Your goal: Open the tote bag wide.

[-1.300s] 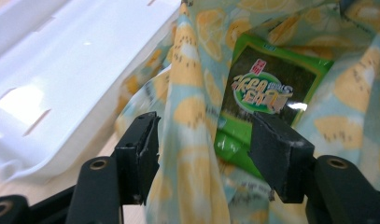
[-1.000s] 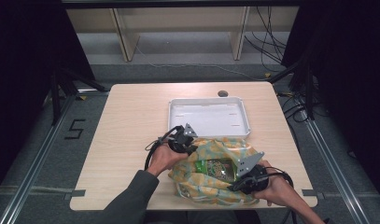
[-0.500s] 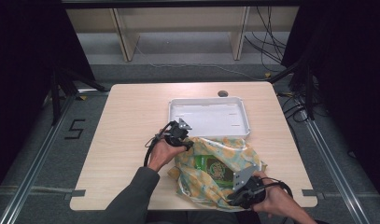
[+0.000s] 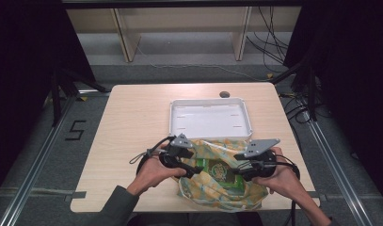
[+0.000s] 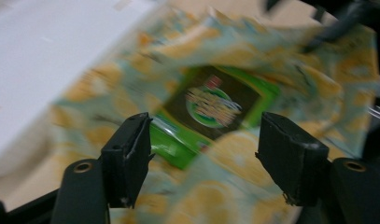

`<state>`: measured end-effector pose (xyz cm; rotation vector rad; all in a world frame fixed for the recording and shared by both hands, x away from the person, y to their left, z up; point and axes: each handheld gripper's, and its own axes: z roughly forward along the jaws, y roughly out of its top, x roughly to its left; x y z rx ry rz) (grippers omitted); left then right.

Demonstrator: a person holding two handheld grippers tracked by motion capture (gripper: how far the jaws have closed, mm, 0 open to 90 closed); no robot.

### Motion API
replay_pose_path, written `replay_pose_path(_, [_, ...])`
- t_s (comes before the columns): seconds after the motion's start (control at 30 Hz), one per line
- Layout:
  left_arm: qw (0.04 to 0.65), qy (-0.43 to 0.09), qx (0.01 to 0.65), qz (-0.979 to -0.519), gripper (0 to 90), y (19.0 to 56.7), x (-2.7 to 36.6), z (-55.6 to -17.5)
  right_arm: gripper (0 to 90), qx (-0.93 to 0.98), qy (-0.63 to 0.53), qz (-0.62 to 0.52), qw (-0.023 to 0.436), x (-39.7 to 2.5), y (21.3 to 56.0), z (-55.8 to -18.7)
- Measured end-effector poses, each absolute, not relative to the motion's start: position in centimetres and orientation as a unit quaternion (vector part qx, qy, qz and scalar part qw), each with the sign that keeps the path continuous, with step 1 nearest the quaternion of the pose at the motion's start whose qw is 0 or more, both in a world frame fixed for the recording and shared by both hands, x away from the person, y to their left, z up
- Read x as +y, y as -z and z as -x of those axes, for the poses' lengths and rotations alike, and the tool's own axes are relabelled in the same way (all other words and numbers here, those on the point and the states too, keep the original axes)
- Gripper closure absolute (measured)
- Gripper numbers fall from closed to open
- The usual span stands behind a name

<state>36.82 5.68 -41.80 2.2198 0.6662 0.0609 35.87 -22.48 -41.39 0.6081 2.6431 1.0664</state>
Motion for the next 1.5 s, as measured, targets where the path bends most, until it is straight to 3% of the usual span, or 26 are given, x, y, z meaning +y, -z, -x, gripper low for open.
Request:
replay_pose_path(0.2, [0.359,0.02,0.239,-0.902,23.9,44.6,4.3,-36.8,49.4,0.916,-0.308,-0.241,0.094,-21.1,43.8,-37.6])
replay_pose_path(0.27, [0.336,0.018,0.231,-0.913,24.6,45.7,3.8,-37.3,50.4,0.92,-0.293,-0.245,0.092,-21.0,44.4,-38.5])
replay_pose_path(0.37, [0.327,0.033,0.202,-0.923,52.9,47.1,3.0,-37.1,71.3,0.925,-0.273,-0.242,0.1,-21.0,45.5,-40.1])
replay_pose_path(0.4, [0.319,0.028,0.189,-0.928,67.0,47.4,2.9,-36.8,80.0,0.925,-0.265,-0.252,0.105,-21.2,45.7,-41.0])
replay_pose_path(0.43, [0.303,0.016,0.17,-0.937,75.1,47.6,2.8,-36.4,83.3,0.925,-0.263,-0.252,0.109,-21.4,45.8,-41.5])
replay_pose_path(0.5, [0.298,0.012,0.156,-0.942,86.8,47.9,2.8,-35.6,88.2,0.921,-0.256,-0.267,0.121,-22.0,45.9,-42.8])
replay_pose_path(0.53, [0.296,0.008,0.15,-0.943,88.3,47.9,2.8,-35.2,89.3,0.918,-0.254,-0.278,0.124,-22.3,45.9,-43.3])
replay_pose_path(0.77, [0.267,-0.006,0.127,-0.955,89.0,48.5,3.4,-33.0,90.0,0.904,-0.25,-0.32,0.134,-24.3,46.5,-46.6])
replay_pose_path(0.93, [0.298,-0.007,0.156,-0.942,83.9,48.2,3.3,-32.9,89.3,0.903,-0.234,-0.334,0.136,-24.4,47.2,-47.2])
replay_pose_path(1.13, [0.351,-0.045,0.18,-0.918,55.7,45.0,3.9,-33.7,62.5,0.884,-0.292,-0.331,0.15,-24.5,45.2,-45.9])
replay_pose_path(1.2, [0.353,-0.058,0.174,-0.918,53.4,43.9,4.2,-34.1,56.9,0.877,-0.314,-0.331,0.15,-24.5,44.1,-45.1])
replay_pose_path(1.37, [0.359,-0.067,0.193,-0.911,56.8,42.9,4.2,-34.7,54.3,0.881,-0.355,-0.284,0.127,-24.4,41.7,-43.1])
replay_pose_path(1.5, [0.378,-0.074,0.216,-0.897,68.8,43.7,3.8,-34.3,52.5,0.886,-0.37,-0.259,0.108,-23.9,41.1,-41.9])
